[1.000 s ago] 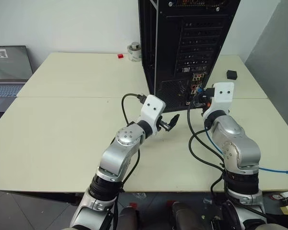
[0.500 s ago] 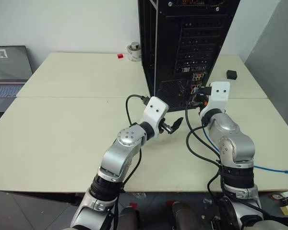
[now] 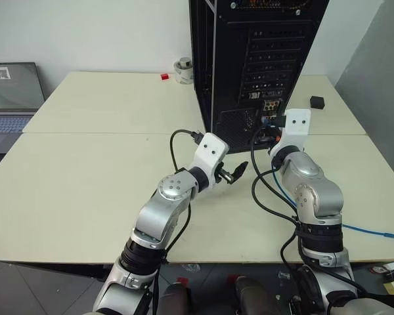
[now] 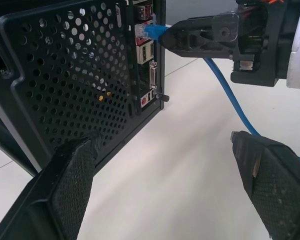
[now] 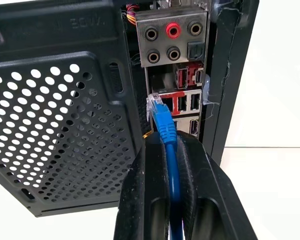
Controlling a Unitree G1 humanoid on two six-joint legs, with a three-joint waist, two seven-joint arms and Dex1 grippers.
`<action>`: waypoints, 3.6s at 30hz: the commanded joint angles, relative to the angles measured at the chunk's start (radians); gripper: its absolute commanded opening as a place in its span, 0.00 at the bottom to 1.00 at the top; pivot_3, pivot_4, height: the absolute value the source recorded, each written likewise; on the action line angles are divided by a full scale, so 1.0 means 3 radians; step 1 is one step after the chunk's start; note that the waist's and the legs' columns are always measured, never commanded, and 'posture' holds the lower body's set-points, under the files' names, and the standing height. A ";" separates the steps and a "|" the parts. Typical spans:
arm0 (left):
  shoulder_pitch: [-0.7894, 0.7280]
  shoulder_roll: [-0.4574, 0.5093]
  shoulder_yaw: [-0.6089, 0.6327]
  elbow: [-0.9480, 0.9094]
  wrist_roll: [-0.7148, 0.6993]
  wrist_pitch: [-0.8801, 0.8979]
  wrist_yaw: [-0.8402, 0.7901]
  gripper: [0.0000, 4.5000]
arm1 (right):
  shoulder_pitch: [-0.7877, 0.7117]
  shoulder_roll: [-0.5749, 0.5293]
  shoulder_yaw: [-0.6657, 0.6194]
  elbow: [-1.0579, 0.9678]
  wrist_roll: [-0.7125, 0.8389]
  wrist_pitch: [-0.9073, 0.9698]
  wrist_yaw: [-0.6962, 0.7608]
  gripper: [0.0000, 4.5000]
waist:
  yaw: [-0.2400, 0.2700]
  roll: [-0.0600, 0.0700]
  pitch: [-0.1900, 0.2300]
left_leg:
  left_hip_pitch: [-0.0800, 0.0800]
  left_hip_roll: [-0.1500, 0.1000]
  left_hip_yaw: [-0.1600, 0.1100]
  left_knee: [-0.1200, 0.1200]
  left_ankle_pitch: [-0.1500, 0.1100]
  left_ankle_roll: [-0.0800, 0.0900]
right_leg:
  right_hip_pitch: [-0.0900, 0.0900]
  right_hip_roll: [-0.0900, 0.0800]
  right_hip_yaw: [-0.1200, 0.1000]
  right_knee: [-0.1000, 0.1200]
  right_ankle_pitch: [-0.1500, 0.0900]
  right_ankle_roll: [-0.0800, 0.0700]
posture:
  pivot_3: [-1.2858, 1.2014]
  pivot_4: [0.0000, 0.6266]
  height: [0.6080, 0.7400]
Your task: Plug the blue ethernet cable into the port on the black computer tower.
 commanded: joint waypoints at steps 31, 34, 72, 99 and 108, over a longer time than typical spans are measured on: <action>0.0017 0.0020 0.0028 -0.0150 0.0018 -0.0092 0.0038 0.98 | -0.0098 -0.0014 -0.0059 0.0043 -0.0031 -0.0086 -0.0108 0.00 | 0.0000 0.0000 0.0000 | 0.0000 0.0000 0.0000 -0.0001 0.0000 0.0000 | 0.0000 0.0000 0.0001 -0.0001 0.0000 0.0000 | 0.52 0.24 1.00; 0.0021 0.0025 0.0021 -0.0146 0.0025 -0.0101 0.0037 0.98 | -0.0112 -0.0027 -0.0052 0.0032 -0.0032 -0.0085 -0.0099 0.00 | -0.0001 0.0000 0.0000 | 0.0000 0.0000 0.0000 -0.0001 0.0000 0.0000 | 0.0000 0.0000 0.0001 -0.0001 0.0000 0.0000 | 0.52 0.24 1.00; 0.0024 0.0055 -0.0030 -0.0143 0.0060 -0.0124 0.0022 0.98 | -0.0267 -0.0008 -0.0024 -0.0087 -0.0035 -0.0001 -0.0053 0.00 | -0.0010 0.0001 0.0001 | -0.0001 0.0001 0.0001 -0.0001 0.0000 0.0000 | -0.0002 0.0001 0.0002 -0.0001 0.0000 0.0000 | 0.52 0.24 1.00; 0.0012 0.0080 -0.0056 -0.0119 0.0120 -0.0131 -0.0050 0.98 | -0.0428 0.0360 0.0057 0.0069 -0.0223 -0.0092 -0.0317 0.00 | -0.0071 0.0001 0.0001 | -0.0002 0.0002 0.0003 -0.0003 0.0000 0.0000 | -0.0006 0.0001 0.0006 0.0000 0.0000 0.0000 | 0.52 0.24 1.00; 0.0007 0.0096 -0.0058 -0.0106 0.0124 -0.0149 -0.0052 0.98 | -0.0506 0.0380 0.0060 0.0192 -0.0268 -0.0165 -0.0289 0.00 | -0.0087 0.0002 0.0002 | -0.0002 0.0003 0.0004 -0.0003 0.0000 0.0000 | -0.0008 0.0001 0.0006 0.0001 0.0000 0.0000 | 0.52 0.24 1.00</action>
